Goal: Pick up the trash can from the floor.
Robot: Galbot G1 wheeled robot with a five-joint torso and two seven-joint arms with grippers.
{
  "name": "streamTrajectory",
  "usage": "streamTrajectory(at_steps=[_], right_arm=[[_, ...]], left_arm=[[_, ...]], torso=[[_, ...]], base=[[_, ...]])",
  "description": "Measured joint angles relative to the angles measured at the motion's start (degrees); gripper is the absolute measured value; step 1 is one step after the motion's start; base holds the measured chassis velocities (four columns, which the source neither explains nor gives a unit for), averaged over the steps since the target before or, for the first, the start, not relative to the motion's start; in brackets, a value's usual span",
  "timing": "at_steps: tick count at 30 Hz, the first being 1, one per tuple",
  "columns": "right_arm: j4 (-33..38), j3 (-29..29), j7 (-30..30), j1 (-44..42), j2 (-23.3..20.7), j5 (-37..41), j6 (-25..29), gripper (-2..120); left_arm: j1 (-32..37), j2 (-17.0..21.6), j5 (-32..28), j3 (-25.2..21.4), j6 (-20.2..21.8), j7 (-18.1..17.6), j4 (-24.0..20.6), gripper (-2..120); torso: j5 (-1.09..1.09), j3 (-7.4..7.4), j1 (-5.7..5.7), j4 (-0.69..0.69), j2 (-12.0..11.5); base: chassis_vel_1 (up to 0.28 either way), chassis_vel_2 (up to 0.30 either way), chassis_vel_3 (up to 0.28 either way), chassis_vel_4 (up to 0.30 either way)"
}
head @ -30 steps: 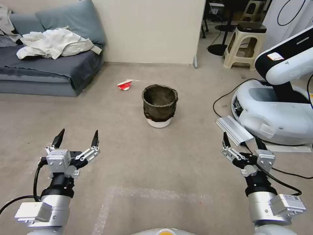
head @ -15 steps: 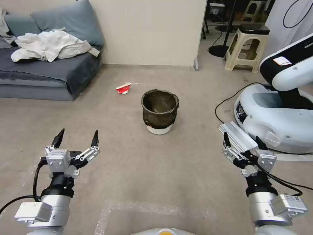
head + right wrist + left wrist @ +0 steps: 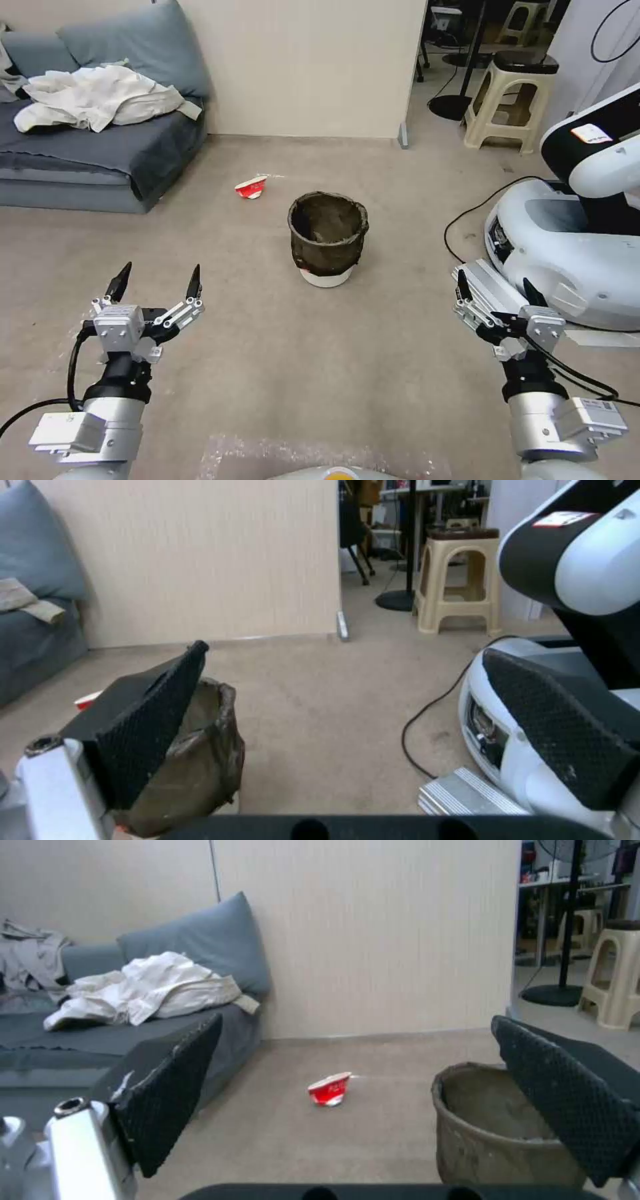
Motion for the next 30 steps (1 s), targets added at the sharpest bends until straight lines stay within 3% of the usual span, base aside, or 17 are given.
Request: streamTrajectory(at_steps=[30], right_arm=[[-0.7, -0.4, -0.1, 0.0, -0.2, -0.1, 0.0, 100]], left_arm=[[0.2, -0.1, -0.1, 0.1, 0.0, 0.0, 0.0, 100]], torso=[[0.0, 0.0, 0.0, 0.0, 0.0]], base=[[-0.109, 0.104, 0.105, -0.107]])
